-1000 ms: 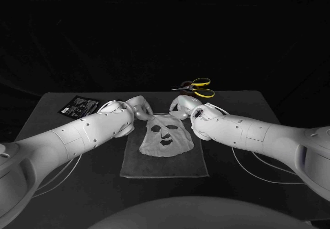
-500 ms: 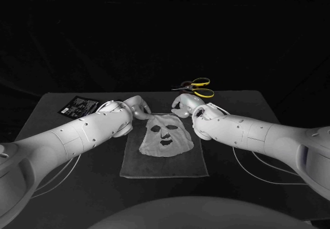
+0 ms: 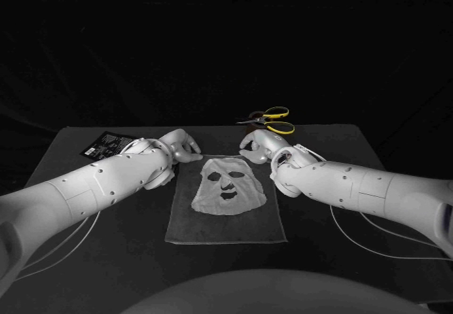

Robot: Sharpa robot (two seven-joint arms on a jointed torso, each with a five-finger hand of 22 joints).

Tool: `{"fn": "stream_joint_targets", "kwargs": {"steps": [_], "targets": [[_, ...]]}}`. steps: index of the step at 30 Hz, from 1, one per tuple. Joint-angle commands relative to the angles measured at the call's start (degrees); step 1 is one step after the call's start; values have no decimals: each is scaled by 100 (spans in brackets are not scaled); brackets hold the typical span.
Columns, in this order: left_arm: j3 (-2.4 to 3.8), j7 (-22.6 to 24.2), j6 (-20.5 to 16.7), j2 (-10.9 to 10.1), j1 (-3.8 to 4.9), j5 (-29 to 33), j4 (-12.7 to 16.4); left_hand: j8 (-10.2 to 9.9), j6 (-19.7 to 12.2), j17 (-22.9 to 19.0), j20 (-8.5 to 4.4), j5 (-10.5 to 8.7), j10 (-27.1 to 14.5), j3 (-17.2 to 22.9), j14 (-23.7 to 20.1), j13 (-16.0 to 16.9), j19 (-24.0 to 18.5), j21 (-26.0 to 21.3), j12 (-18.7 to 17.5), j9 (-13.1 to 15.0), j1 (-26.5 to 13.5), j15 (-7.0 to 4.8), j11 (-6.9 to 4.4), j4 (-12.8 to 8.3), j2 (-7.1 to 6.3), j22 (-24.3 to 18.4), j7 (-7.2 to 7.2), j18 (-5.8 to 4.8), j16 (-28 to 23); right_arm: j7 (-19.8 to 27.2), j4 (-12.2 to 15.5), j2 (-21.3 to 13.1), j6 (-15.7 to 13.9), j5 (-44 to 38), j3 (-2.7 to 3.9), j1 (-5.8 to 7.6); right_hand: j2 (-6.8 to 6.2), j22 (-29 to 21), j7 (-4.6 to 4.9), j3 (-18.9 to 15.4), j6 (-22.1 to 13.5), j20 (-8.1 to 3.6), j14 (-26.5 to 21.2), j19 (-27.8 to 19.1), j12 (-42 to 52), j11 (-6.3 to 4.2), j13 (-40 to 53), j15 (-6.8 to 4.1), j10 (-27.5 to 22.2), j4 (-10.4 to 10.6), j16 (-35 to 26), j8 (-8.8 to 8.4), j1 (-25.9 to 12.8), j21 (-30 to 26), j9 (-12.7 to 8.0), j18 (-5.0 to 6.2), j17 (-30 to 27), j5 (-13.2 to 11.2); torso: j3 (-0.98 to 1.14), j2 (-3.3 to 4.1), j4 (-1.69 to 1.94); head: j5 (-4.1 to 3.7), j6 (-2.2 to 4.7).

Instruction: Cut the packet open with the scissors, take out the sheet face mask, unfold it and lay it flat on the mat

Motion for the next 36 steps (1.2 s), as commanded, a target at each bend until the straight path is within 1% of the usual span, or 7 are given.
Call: {"fn": "stream_joint_targets", "kwargs": {"steps": [1,4,9,15,18,26,36], "targets": [[25,382,35,-179,39,484,274,27,-71,-296,22,8,-141,135,-174,-232,-250,-308,-306,-12,-8,50,31,46,-64,-326,45,155,-171,521,314,-166,-221,274,-2,-23,36,637,-2,39,29,45,428,5,19,-1,148,26,24,-7,10,22,9,36,6,118,680,11,5,-6,-1,31,0],[38,438,89,-384,54,608,528,65,-49,-406,24,11,-136,260,-229,-328,-292,-387,-436,0,63,42,14,16,-41,-402,33,172,-226,628,628,-362,-228,313,-3,-52,33,640,-10,60,47,45,428,8,26,-8,151,21,28,-37,10,32,44,44,10,119,679,13,3,0,0,41,0],[44,533,323,-711,58,607,949,345,310,-341,-34,12,24,724,-180,-464,-187,-334,-573,108,324,-29,-63,-210,77,-343,-51,150,-214,667,1148,-710,-58,233,-6,-111,24,649,-29,105,98,42,433,20,38,-24,156,8,35,-105,19,56,110,77,18,118,698,13,0,6,0,90,0],[38,767,258,-1032,15,86,1393,433,391,192,-101,5,430,764,98,-392,217,72,-407,128,76,-90,-126,-308,-187,95,-112,26,-9,558,1663,-1079,167,-43,-9,-215,-79,682,-55,105,205,29,449,63,162,-48,247,-12,117,-194,50,62,126,207,16,99,757,11,-4,2,2,111,0],[28,889,72,-1120,-35,-254,1506,373,287,482,-110,8,888,567,232,257,411,285,5,95,-92,-88,-116,-297,-364,324,-96,-37,100,456,1902,-1257,238,-196,-10,-289,-149,693,-57,81,219,23,453,78,187,-51,264,-17,137,-225,58,43,111,250,6,92,771,10,-3,-3,4,128,0],[-19,901,-302,-1038,-165,-699,1410,397,361,874,-118,8,1371,422,390,1138,664,587,513,84,-100,-92,-121,-326,-323,651,-105,-121,237,194,2274,-1538,317,-557,-15,-436,-231,699,-62,34,255,18,456,88,200,-54,271,-20,150,-239,66,23,62,275,-6,87,784,9,-13,4,-11,160,0],[-56,542,-401,-775,-246,-1001,1070,408,386,989,-122,8,1494,229,433,1393,720,660,662,79,-204,-95,-124,-277,-386,726,-112,-139,275,-45,2582,-1794,242,-1032,-28,-573,-300,712,-78,-7,308,12,460,105,211,-67,277,-28,161,-257,74,20,38,329,-10,79,799,9,2,11,-3,166,0]]}}
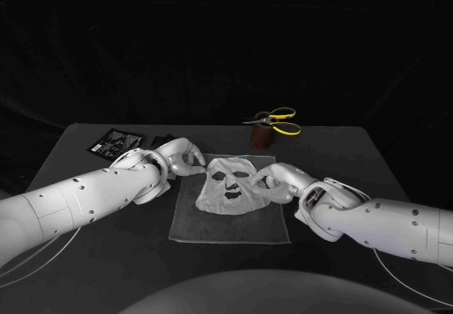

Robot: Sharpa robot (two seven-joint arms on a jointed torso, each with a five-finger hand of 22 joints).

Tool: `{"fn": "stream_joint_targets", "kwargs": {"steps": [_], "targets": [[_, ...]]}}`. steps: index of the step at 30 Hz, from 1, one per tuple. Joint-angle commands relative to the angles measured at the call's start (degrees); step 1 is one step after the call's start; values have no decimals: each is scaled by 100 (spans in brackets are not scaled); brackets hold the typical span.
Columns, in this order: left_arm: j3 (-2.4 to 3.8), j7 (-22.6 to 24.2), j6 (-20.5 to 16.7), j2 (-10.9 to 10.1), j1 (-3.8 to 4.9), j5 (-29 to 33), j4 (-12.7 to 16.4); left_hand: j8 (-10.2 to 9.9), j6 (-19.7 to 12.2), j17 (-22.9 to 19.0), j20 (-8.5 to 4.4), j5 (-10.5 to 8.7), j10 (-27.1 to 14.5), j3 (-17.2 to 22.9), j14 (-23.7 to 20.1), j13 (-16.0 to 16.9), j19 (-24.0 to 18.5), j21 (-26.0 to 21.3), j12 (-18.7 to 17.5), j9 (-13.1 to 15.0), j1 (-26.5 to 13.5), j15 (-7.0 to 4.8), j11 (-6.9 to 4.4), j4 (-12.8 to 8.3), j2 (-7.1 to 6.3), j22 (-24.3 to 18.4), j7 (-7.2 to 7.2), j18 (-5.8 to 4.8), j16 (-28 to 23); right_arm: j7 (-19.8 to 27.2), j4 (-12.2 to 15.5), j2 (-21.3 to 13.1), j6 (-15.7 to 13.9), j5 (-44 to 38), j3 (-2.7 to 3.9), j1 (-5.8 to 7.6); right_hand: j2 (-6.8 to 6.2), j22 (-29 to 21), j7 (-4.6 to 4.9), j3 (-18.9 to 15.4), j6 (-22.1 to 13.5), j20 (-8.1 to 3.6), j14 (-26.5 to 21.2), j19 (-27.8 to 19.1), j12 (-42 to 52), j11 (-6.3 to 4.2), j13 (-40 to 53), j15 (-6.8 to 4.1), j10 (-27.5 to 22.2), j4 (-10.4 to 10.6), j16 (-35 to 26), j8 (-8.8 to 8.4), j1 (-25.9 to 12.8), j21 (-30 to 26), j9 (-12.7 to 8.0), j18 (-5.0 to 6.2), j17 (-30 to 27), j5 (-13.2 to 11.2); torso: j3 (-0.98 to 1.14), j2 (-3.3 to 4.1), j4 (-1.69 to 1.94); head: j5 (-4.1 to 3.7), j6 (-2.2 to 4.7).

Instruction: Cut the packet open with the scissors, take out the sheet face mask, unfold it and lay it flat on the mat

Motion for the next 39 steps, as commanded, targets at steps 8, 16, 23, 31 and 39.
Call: {"fn": "stream_joint_targets", "kwargs": {"steps": [8,16,23,31,39], "targets": [[-20,-452,178,169,-15,-461,-211,42,62,1021,-10,8,117,-127,471,144,48,61,109,-3,-33,-9,-18,3,-43,130,-23,-48,29,-346,122,-77,46,-650,-4,-86,-120,711,-6,-77,55,-11,446,40,8,0,269,-19,48,-10,21,-41,-41,36,-21,21,796,9,14,-4,0,-8,0],[-30,-518,295,238,-18,-477,-284,47,69,1029,-12,8,121,-170,474,165,52,67,120,-2,-40,-12,-21,10,-49,137,-25,-50,31,-499,32,-56,62,-807,-6,-125,-138,707,-6,-89,54,-12,443,34,-6,0,257,-19,41,-12,16,-50,-49,17,-25,24,786,9,6,2,14,-24,0],[-31,-479,313,266,-19,-430,-276,50,70,1036,-14,8,118,-243,476,184,55,76,130,-4,-65,-13,-22,34,-51,147,-27,-52,33,-584,-27,-35,77,-900,-6,-133,-143,704,-6,-92,53,-12,443,30,-13,0,251,-19,37,-13,15,-53,-50,5,-27,26,784,9,5,-1,15,-21,0],[-31,-432,262,284,-19,-405,-268,51,71,1051,-15,9,133,-268,481,221,55,79,146,-5,-45,-16,-26,35,-30,151,-33,-53,38,-574,-37,-7,-37,-948,-6,-143,-168,698,-6,-101,48,-13,439,23,-23,-1,243,-20,31,-28,8,-68,-42,-16,-33,29,770,9,9,-3,13,-27,0],[-30,-410,262,316,-19,-395,-280,63,100,1077,-23,10,171,-268,489,304,53,84,179,-8,76,-28,-42,6,60,155,-49,-53,45,-389,13,54,-420,-964,-6,-146,-183,703,-12,-94,61,-15,441,30,-17,-6,248,-23,35,-61,13,-77,-4,7,-39,25,781,9,11,-2,7,-23,0]]}}
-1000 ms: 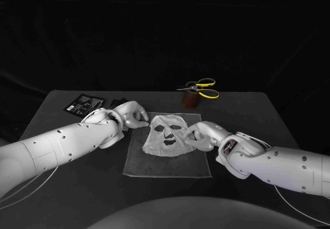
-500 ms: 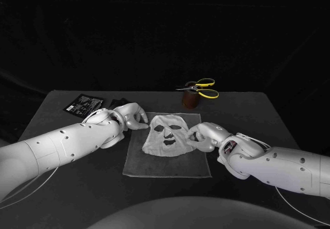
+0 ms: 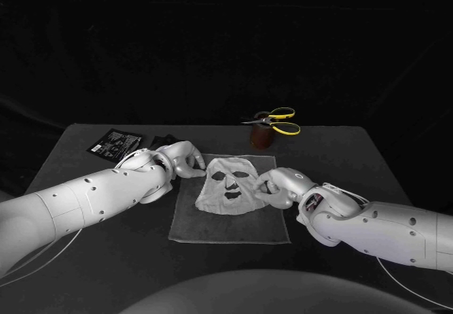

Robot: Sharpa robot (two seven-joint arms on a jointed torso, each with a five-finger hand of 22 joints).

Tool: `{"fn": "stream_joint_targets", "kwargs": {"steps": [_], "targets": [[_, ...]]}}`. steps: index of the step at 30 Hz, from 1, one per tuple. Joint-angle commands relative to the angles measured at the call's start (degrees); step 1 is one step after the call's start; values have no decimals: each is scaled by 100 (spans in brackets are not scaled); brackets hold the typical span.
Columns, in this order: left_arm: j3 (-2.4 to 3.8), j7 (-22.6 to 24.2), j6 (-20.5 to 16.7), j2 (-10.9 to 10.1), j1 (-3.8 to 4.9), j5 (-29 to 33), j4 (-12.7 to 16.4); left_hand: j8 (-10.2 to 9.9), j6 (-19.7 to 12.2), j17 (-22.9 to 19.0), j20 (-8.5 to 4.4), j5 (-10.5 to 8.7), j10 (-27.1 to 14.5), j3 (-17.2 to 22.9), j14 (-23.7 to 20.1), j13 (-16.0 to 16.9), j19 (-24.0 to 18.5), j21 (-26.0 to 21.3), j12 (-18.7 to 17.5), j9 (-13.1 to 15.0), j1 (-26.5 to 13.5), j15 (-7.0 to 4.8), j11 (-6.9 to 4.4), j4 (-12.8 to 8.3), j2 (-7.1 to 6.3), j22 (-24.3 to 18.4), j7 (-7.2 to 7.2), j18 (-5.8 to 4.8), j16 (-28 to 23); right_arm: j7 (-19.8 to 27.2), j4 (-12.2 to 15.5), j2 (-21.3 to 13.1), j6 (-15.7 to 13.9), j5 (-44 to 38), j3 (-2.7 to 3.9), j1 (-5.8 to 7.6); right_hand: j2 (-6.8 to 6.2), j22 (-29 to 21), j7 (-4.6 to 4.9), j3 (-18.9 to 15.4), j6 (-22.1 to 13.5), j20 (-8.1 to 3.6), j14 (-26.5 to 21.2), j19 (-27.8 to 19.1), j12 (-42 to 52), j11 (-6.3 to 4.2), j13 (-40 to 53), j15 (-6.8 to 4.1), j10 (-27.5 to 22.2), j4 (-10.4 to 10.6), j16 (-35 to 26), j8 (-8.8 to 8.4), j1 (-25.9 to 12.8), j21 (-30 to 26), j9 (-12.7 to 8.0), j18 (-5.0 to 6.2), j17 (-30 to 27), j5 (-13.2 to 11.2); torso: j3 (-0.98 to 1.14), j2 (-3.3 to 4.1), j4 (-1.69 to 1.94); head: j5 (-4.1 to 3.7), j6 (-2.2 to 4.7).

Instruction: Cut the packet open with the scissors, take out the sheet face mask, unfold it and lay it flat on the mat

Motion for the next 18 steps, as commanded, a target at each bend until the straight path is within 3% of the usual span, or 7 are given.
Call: {"fn": "stream_joint_targets", "kwargs": {"steps": [1,6,11,18], "targets": [[3,48,60,29,-3,4,-6,41,54,1078,-3,10,40,-13,491,19,36,39,28,-8,52,-30,8,-10,36,173,0,-55,23,159,28,62,-383,-107,2,-3,-44,704,-2,-14,53,-16,442,31,-15,8,248,-23,24,-14,21,-25,14,-12,-7,31,783,10,2,-1,-8,2,0],[3,31,101,57,-3,5,-38,44,75,1093,-10,10,54,16,495,55,37,45,38,-14,131,-38,-1,-34,96,179,-8,-56,28,220,11,259,-540,-95,5,-1,-50,701,1,-12,51,-17,442,27,-11,8,251,-25,27,-24,21,-33,25,-26,-11,33,784,10,8,-1,0,2,0],[2,26,152,77,-2,26,-52,48,96,1107,-14,11,73,48,500,96,36,47,50,-18,187,-43,-7,-53,139,181,-14,-56,32,101,-128,581,-457,-69,10,33,-43,695,2,-6,52,-17,442,21,-7,8,255,-25,30,-25,19,-37,29,-50,-13,37,780,11,8,6,4,-7,0],[2,35,177,120,-1,59,-54,53,120,1119,-18,11,92,76,504,130,40,55,62,-22,225,-48,-13,-68,170,191,-20,-58,35,-134,-597,1158,-217,-72,14,89,-23,689,8,-3,54,-18,440,14,-11,13,251,-23,29,-10,17,-47,17,-73,-19,41,775,10,-9,2,13,-21,0]]}}
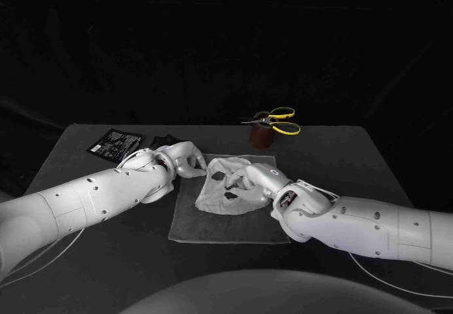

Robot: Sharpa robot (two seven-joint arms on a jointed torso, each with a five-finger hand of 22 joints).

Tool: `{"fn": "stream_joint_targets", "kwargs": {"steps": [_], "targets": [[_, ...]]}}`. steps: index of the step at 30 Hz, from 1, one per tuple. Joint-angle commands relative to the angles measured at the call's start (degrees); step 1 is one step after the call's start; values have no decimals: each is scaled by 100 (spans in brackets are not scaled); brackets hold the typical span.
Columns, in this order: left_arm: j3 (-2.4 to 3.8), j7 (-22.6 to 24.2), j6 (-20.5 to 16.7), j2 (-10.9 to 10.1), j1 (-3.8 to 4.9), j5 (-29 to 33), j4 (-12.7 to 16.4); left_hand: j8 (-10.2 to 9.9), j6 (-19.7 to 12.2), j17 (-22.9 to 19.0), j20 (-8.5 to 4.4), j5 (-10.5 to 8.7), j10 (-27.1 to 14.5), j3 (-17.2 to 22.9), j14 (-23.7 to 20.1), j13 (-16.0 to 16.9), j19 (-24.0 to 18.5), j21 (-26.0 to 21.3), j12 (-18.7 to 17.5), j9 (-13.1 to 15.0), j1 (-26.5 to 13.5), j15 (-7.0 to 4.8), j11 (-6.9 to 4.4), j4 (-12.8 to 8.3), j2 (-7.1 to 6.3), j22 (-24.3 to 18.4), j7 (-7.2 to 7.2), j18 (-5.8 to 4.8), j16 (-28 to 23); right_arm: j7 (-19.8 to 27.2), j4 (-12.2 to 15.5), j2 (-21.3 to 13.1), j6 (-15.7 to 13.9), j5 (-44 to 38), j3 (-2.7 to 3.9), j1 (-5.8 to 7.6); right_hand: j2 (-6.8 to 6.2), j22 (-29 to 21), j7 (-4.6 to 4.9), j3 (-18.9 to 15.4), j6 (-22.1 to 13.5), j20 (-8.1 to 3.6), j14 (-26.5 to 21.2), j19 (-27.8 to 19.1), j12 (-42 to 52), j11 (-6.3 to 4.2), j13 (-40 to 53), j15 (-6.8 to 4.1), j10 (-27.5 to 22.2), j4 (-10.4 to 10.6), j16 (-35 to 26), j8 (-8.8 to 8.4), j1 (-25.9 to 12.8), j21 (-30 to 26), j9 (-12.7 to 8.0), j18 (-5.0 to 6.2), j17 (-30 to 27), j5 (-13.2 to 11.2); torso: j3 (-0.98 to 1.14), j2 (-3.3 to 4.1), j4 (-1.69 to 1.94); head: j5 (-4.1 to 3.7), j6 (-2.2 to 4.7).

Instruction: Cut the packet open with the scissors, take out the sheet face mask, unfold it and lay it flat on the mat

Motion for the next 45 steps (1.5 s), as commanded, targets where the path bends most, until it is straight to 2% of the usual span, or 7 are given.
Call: {"fn": "stream_joint_targets", "kwargs": {"steps": [1,9,13,22,27,34,45], "targets": [[2,35,108,33,-1,49,2,30,58,1119,-18,11,39,20,483,0,41,38,35,-8,65,-27,-1,-11,11,188,1,-58,35,-198,-247,216,128,-61,3,13,-20,688,-4,-1,24,-18,442,13,-12,14,249,-24,29,-9,16,-28,18,-25,-3,43,775,10,-8,-1,10,-10,0],[2,23,114,51,1,77,-3,32,66,1126,-20,10,50,27,485,19,45,43,42,-9,68,-28,-2,-10,21,193,1,-60,37,-300,-762,706,-130,-119,5,7,-70,666,32,-22,-78,-11,432,-12,-53,40,215,-7,3,-15,-6,-127,-9,-115,-47,55,731,10,-2,3,8,1,0],[2,13,115,53,1,86,-3,32,66,1126,-20,10,50,27,485,19,45,43,42,-9,68,-28,-2,-10,21,193,1,-60,37,-258,-939,872,-239,-108,6,4,-199,646,111,-92,-380,26,426,-38,-110,111,167,51,-41,-57,-17,-359,-24,-187,-137,59,710,9,-1,0,0,0,0],[2,1,114,57,2,93,-1,32,70,1129,-20,10,57,28,486,31,44,43,46,-10,66,-29,-1,-8,24,193,2,-59,38,-158,-1174,1076,-55,21,9,2,-392,618,60,-406,-1331,41,418,-80,-154,78,119,37,-93,-114,-30,-868,-60,-296,-380,87,688,14,-2,-3,-1,5,0],[2,-3,112,53,2,99,1,32,72,1131,-21,10,62,28,487,39,45,44,49,-11,62,-29,0,-5,26,194,4,-60,39,-145,-1260,1147,2,82,10,0,-388,614,59,-465,-1495,38,419,-83,-153,74,117,33,-94,-94,-30,-926,-88,-310,-427,89,689,14,-2,-2,6,-4,0],[2,-11,104,48,3,102,3,32,73,1135,-22,10,62,30,488,38,46,45,50,-12,60,-29,0,-3,30,196,5,-60,40,-146,-1371,1244,110,164,13,-1,-382,612,66,-514,-1442,39,420,-85,-138,83,128,37,-86,-70,-27,-920,-121,-318,-410,89,694,14,-4,3,2,-4,0],[3,-16,90,47,5,113,2,40,104,1135,-25,11,71,73,488,60,44,46,55,-16,84,-31,-4,-2,84,195,-2,-59,40,-120,-1439,1333,205,327,14,-5,-261,621,128,-712,-695,71,426,-66,-71,140,167,83,-56,9,-15,-687,-143,-287,-209,79,712,16,-1,-1,3,8,0]]}}
